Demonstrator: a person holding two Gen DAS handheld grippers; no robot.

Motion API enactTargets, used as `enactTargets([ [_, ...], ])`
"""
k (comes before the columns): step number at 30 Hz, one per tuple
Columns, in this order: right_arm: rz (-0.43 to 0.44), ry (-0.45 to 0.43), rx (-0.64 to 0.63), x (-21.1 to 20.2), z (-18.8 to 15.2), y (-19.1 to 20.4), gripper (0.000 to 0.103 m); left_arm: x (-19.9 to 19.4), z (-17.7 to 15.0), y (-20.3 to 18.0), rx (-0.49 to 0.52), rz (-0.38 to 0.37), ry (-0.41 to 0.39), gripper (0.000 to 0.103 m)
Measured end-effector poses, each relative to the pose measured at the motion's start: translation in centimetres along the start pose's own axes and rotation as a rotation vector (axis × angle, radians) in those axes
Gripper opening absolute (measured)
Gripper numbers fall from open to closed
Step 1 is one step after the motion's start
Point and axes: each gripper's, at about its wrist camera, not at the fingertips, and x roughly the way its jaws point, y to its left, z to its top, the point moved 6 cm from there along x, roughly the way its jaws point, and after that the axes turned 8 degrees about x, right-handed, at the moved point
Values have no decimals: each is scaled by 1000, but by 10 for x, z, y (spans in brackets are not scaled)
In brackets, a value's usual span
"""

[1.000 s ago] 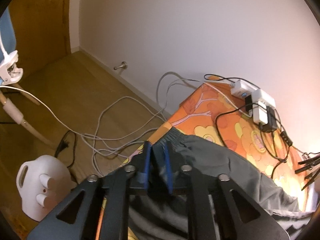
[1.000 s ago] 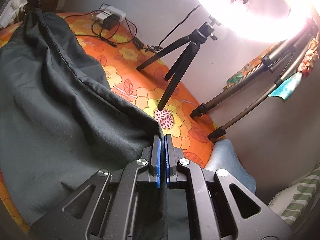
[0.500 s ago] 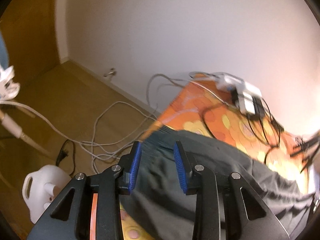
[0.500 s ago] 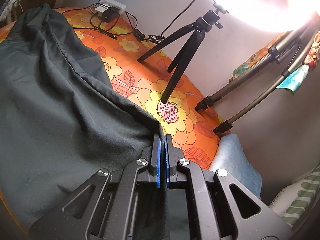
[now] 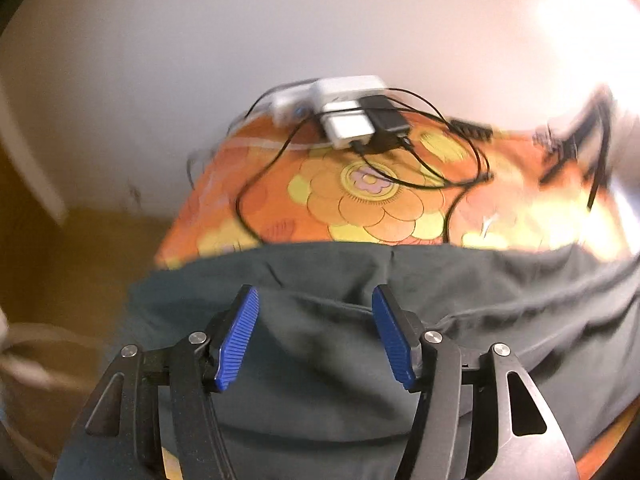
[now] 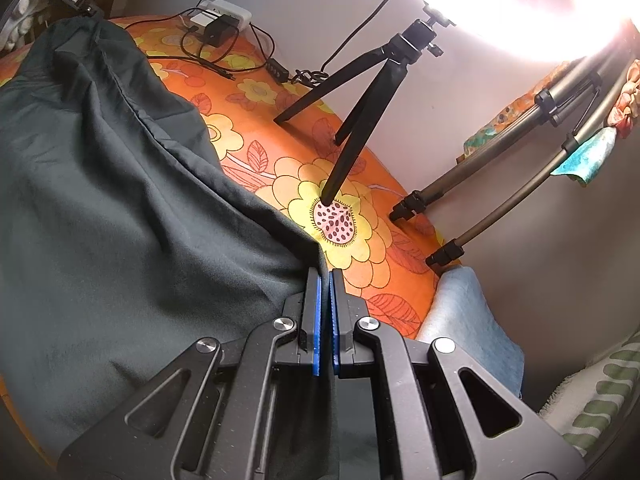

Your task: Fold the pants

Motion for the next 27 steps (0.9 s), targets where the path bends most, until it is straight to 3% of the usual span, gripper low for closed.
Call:
enactTargets([
  [3, 8, 14, 33, 4, -1, -7, 4, -2, -2, -11, 167, 42, 0, 59],
  [7, 1, 39, 83, 13, 0, -16, 3, 6, -7, -13, 297, 128, 26, 59],
  [14, 5, 66, 62, 23, -3, -9, 4, 44, -6, -8, 284, 66, 92, 59],
  [17, 9, 68, 60, 23, -3, -9, 4, 53, -7, -9, 287, 72, 85, 59],
  [21, 16, 65, 55, 23, -3, -7, 4, 55, -11, 2, 176, -1, 88, 59],
  [25, 23, 62, 55, 22, -4, -5, 4, 46, -17, 12, 129, -19, 60, 54],
  [27, 26, 62, 52, 22, -4, -4, 4, 35, -19, 34, 38, -24, 26, 54],
])
